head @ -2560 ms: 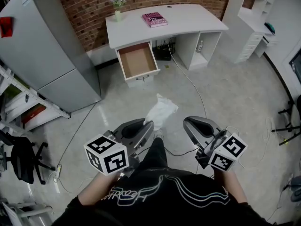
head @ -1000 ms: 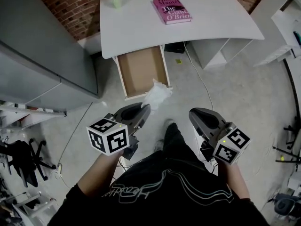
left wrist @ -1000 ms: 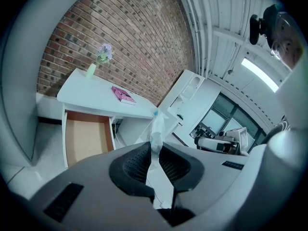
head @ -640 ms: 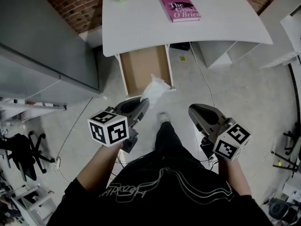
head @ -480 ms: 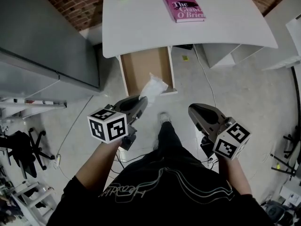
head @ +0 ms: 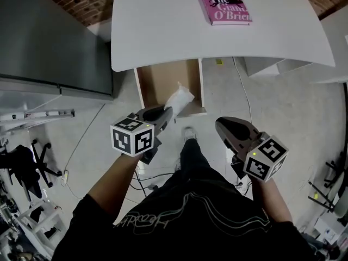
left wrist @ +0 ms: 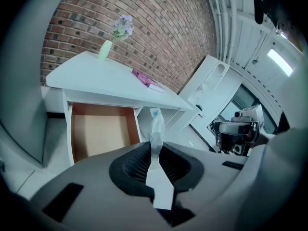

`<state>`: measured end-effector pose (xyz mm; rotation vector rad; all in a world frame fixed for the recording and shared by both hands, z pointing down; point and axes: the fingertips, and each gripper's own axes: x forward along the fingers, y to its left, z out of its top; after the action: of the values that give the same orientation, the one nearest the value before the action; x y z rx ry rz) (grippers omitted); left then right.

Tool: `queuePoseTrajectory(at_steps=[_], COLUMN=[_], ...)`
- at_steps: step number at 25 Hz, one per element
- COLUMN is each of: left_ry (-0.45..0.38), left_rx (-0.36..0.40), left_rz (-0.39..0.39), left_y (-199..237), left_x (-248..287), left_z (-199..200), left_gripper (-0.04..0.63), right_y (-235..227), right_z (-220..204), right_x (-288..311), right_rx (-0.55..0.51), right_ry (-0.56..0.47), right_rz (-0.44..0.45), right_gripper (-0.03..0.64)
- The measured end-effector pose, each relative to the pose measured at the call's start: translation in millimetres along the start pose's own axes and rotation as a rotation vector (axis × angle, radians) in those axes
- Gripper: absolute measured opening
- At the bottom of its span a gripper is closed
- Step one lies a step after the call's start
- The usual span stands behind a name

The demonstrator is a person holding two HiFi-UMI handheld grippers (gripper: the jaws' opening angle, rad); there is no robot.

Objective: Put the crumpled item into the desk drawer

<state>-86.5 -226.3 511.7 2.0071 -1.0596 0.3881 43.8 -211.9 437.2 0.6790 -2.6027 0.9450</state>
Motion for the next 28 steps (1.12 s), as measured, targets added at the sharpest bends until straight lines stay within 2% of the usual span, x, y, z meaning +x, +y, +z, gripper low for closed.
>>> queuePoseTrajectory(at_steps=[16, 28], left_ry=[0.136, 0.306], left_rx=[-0.005, -0.033], left_rz=[0.069, 0.079], left_y=[85, 141], left_x=[92, 146], left_z=[-38, -84], left_gripper=[0.066, 0.066], right_y=[-57, -95], right_z=[-29, -34], right_x=[35, 48], right_rx=[0.050, 0.025], right_ry=[0.111, 0.161], right_rz=[0.002, -0.024], right_gripper=[0.051, 0.051])
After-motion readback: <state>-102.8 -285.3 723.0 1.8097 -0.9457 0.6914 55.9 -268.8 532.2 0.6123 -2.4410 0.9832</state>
